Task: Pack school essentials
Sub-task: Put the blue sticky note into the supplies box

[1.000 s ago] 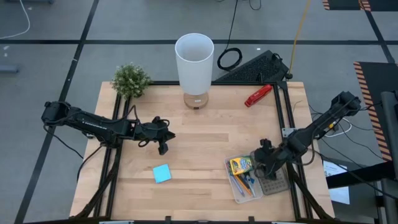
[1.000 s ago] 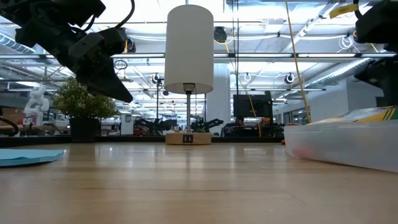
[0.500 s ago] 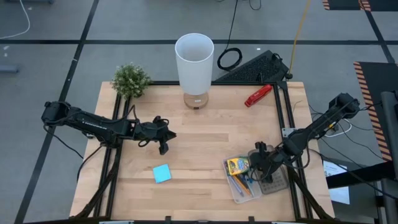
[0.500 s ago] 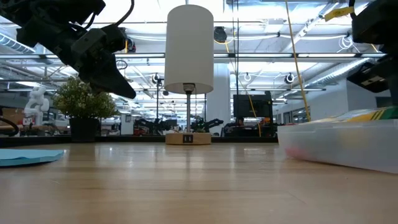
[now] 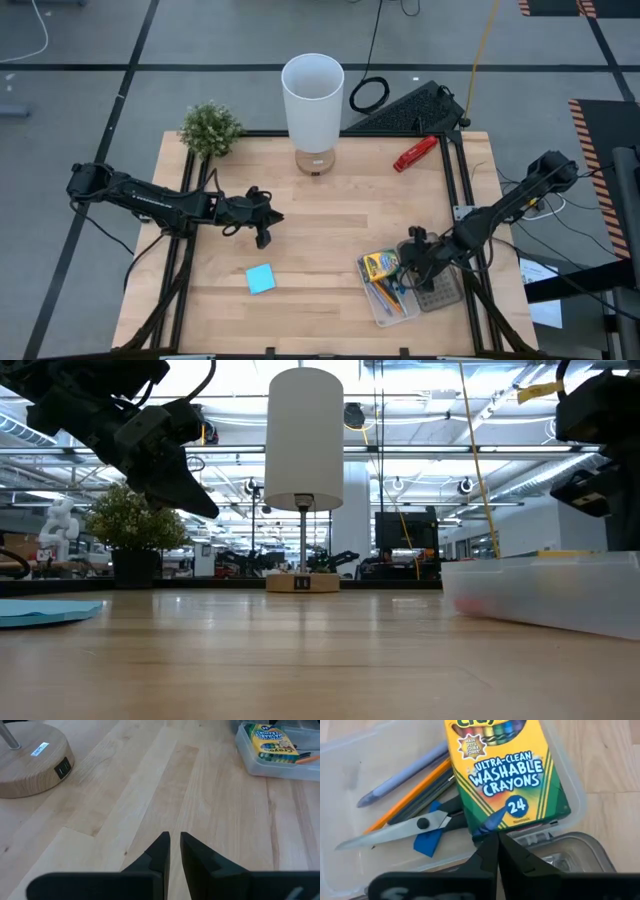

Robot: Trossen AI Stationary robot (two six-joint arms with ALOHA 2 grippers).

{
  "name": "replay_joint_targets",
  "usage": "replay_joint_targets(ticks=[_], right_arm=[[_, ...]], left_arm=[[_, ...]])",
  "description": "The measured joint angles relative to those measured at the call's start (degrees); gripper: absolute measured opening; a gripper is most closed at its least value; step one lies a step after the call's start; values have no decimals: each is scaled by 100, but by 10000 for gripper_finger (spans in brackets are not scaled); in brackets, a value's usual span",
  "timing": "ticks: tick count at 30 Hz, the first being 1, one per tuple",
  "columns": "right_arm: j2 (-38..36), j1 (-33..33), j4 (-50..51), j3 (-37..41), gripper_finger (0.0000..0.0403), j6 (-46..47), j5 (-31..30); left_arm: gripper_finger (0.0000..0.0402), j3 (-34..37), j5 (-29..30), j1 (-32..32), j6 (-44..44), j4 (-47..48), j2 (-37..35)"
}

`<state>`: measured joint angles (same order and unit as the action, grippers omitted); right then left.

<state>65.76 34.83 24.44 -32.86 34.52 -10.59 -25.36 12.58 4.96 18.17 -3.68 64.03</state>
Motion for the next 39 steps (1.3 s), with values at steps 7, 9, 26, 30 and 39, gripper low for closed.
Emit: replay_joint_targets(ticks=[7,9,26,30,39], right_arm=[[-512,6,-1,-108,1,31,-170],[-665,9,-57,-120,1,-56,-436],[-437,-273,-2755,-122,0,-2017,-1738],[185,-599,-3788,-125,0,-2395,-970],[2401,-1359,-4310,-1585,0,-3333,437]], left_arm=[[47,0,8,233,303,8,0],[47,3,12,543,497,56,4],[47,-1106,922,3450,2632,2251,884],[47,-1106,668,3804,3199,2345,1087],[46,-1086,722,4319,4467,2860,1724]])
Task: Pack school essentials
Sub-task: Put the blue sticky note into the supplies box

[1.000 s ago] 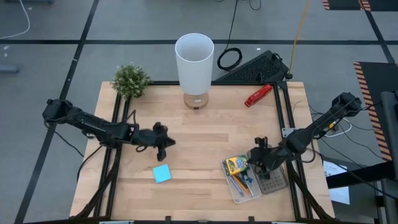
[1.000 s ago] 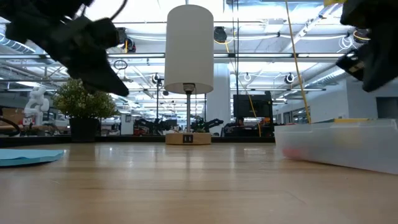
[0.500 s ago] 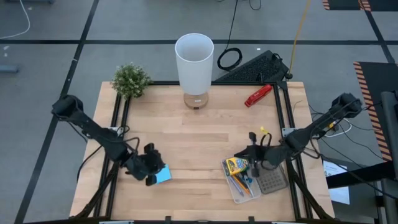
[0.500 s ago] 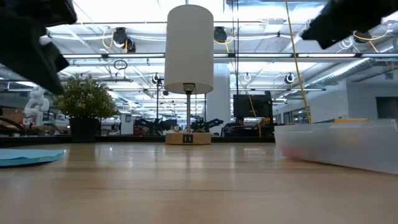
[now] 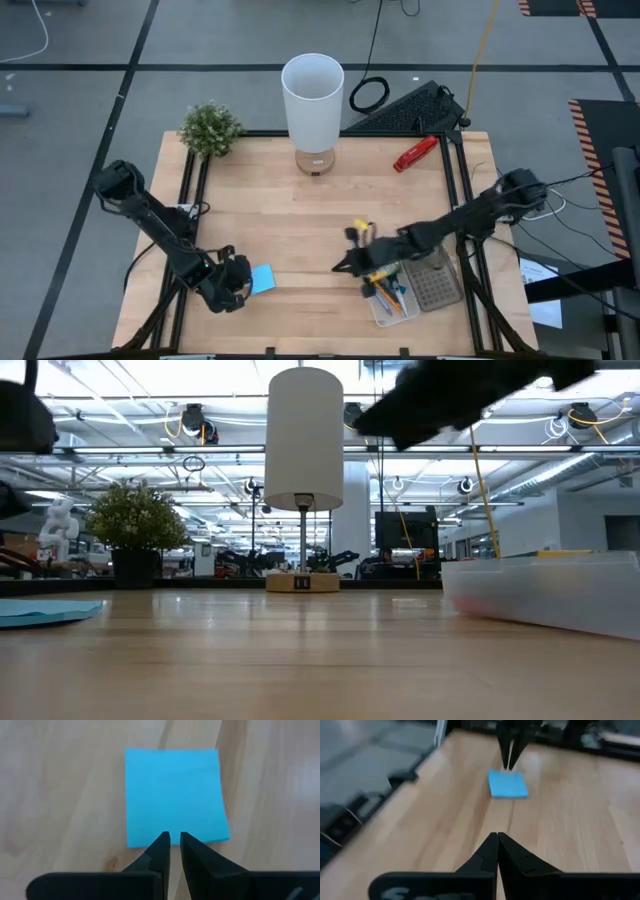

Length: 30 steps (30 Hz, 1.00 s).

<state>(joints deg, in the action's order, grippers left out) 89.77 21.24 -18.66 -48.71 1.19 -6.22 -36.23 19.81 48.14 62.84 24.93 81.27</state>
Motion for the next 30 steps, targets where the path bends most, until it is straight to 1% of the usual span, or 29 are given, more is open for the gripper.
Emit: replay_joint_targets(ticks=[3,8,12,16,19,22,27,30], right_arm=[[669,-151,700,-890,0,-481,201],[1638,-258,1619,-2273,2,-1445,201],[2303,-254,1931,-2938,29,-2302,196],[2751,-252,1889,-3258,77,-2773,195],[3019,-252,1850,-3357,112,-3014,154],[3220,-245,1730,-3370,139,-3251,-60],[3318,-241,1652,-3370,162,-3625,-138],[3320,-241,1537,-3370,166,-3710,-129]], left_arm=[[46,2,-62,4,-61,-228,324],[46,-23,-24,-59,-165,-568,688],[46,-12,54,-145,-224,-755,742],[46,8,344,-285,-371,-1112,768],[46,13,519,-493,-406,-1436,782],[46,13,567,-694,-541,-1684,776],[46,-56,395,-826,-890,-1831,671],[46,-74,398,-815,-887,-1577,515]])
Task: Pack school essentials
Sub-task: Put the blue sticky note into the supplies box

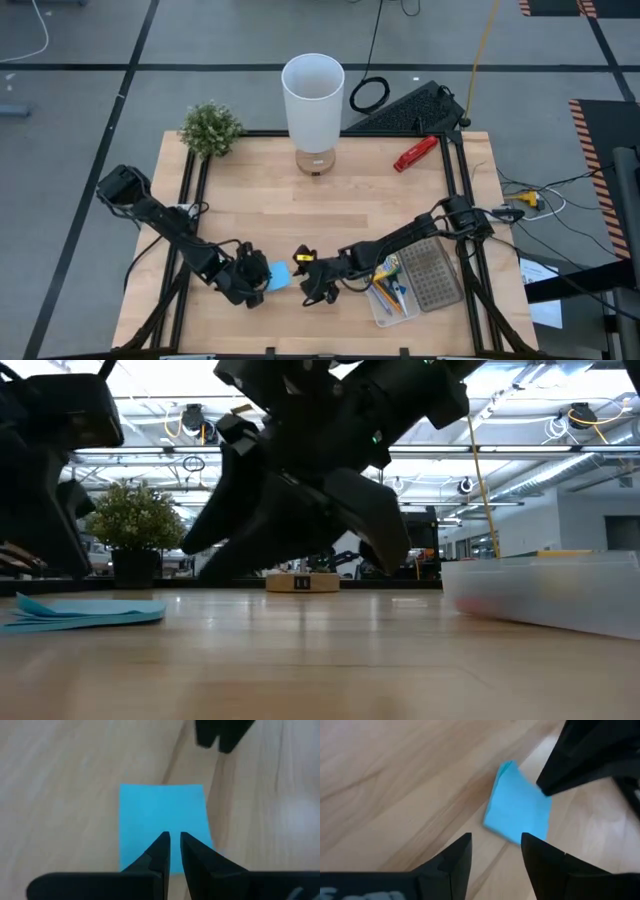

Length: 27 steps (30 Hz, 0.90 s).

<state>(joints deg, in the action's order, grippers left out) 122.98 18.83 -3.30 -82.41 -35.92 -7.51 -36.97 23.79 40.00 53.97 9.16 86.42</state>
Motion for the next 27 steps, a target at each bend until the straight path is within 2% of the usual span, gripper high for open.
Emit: replay_joint_targets(ticks=[5,7,10,13,17,21,24,27], right_arm=[[0,-28,-324,-2,166,-192,285],[26,-37,-403,-4,166,-231,330],[61,-71,-381,-4,166,-285,352],[74,-157,-310,-4,166,-178,654],[83,-275,-72,7,167,-117,1038],[83,-275,-83,69,167,-335,1059],[143,-267,-310,132,167,-461,1041],[218,-264,-346,159,167,-508,646]], left_arm=[[46,69,67,49,276,777,-43],[46,255,191,58,180,498,43],[46,598,219,55,-142,-523,69],[46,904,222,-2,-80,-1100,63],[46,1104,266,-41,87,-1310,56],[46,1199,269,-88,92,-1419,49],[46,1217,275,-99,47,-1433,51],[46,1219,286,-104,33,-1426,51]])
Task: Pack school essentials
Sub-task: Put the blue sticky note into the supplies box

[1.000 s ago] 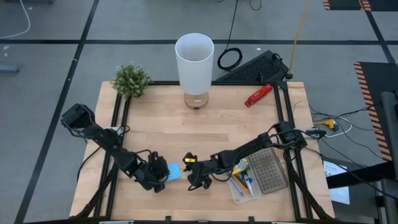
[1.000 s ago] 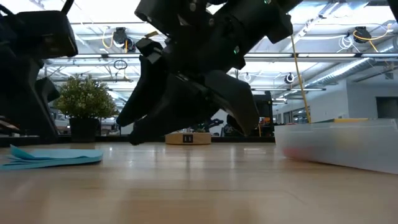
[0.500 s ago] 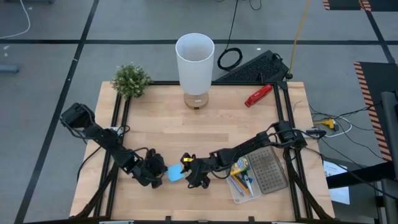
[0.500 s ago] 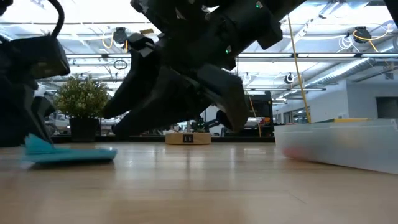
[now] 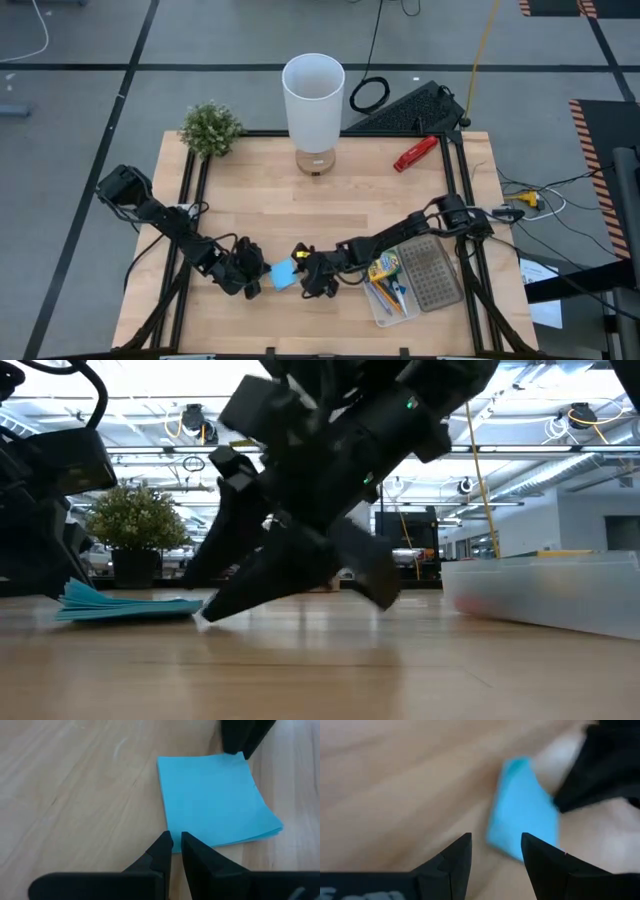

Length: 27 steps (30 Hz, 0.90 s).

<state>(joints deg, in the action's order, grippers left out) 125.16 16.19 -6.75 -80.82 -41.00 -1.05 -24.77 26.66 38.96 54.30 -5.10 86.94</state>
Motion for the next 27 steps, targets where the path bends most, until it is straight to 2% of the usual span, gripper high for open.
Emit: replay_joint_targets(ticks=[4,10,17,27], right_arm=[[43,0,-104,-8,167,-45,-308],[44,-2,-163,-6,155,-189,-318],[216,-19,-351,-13,115,-265,-64],[270,-22,-430,-17,33,-94,-39]], left_arm=[[46,4,0,0,-4,4,6],[46,7,2,0,-33,17,9],[46,9,2,0,-20,-27,11],[46,17,4,0,-20,-98,15]])
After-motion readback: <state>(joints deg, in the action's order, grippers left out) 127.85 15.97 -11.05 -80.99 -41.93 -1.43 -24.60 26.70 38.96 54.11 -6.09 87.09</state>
